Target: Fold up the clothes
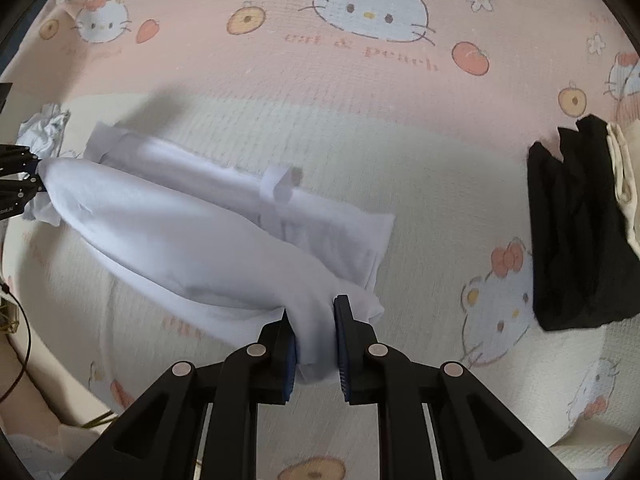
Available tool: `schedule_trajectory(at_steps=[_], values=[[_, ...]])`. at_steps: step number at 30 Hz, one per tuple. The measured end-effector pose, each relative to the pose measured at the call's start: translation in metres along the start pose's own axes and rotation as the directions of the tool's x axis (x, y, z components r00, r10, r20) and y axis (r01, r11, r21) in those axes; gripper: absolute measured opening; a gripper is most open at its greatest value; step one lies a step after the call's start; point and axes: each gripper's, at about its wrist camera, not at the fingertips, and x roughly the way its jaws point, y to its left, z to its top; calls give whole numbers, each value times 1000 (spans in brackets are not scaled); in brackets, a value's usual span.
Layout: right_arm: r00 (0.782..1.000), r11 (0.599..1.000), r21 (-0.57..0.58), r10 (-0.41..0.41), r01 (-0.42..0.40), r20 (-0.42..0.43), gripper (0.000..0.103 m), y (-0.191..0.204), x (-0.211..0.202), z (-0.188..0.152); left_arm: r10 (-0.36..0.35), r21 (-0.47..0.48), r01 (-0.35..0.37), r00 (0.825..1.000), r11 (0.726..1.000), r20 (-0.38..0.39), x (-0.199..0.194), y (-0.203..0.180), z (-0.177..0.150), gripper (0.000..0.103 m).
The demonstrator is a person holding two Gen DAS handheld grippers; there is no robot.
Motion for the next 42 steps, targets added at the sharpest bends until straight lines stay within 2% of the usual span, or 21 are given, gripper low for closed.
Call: schedule_trajectory(at_steps=[3,7,8,9,11,15,19,21,23,26,27,29,32,35,38,40,42], values=[[1000,998,53,25,-24,-9,16,-10,7,13,-99,-83,93,992,992,-76,10,15,12,20],[1000,997,77,17,-17,8,27,-18,12,21,-200,-192,183,977,964,-71,9,36,19,21],[1000,996,88,16,-17,13,30,-21,13,23,-223,-222,204,972,953,-66,8,42,21,26],[1000,995,98,18,-20,19,32,-23,13,24,-244,-266,220,968,938,-58,6,50,21,30],[999,990,136,28,-32,34,35,-30,14,24,-268,-327,245,963,913,-26,0,62,21,49],[995,973,216,70,-85,78,42,-45,14,21,-309,-402,318,947,859,89,-26,86,19,52],[982,948,268,139,-170,130,46,-56,11,12,-213,-342,238,971,909,109,-42,83,11,54],[973,942,270,159,-200,169,52,-57,8,6,-187,-308,217,974,926,126,-42,78,3,54],[961,934,268,183,-235,205,57,-57,7,-2,-186,-297,226,970,928,157,-39,74,-8,54],[944,922,267,216,-281,249,58,-56,11,-14,-183,-308,236,964,922,192,-28,71,-25,54],[940,919,269,220,-289,259,58,-56,12,-17,-187,-327,246,961,912,202,-22,71,-30,54],[934,914,271,226,-302,278,58,-56,16,-21,-225,-388,306,944,870,240,-9,74,-39,54],[927,907,281,229,-314,297,58,-59,23,-24,-254,-427,367,920,827,299,-2,73,-47,54],[911,883,311,247,-352,330,58,-64,30,-21,-232,-467,371,916,803,328,7,73,-48,54],[895,856,344,259,-387,363,59,-70,32,-16,-219,-512,387,907,767,359,9,80,-48,54],[886,843,353,268,-406,379,63,-76,31,-15,-223,-534,404,901,743,372,9,86,-46,54],[870,818,375,276,-436,409,69,-84,32,-16,-219,-548,402,903,734,370,8,89,-43,54]])
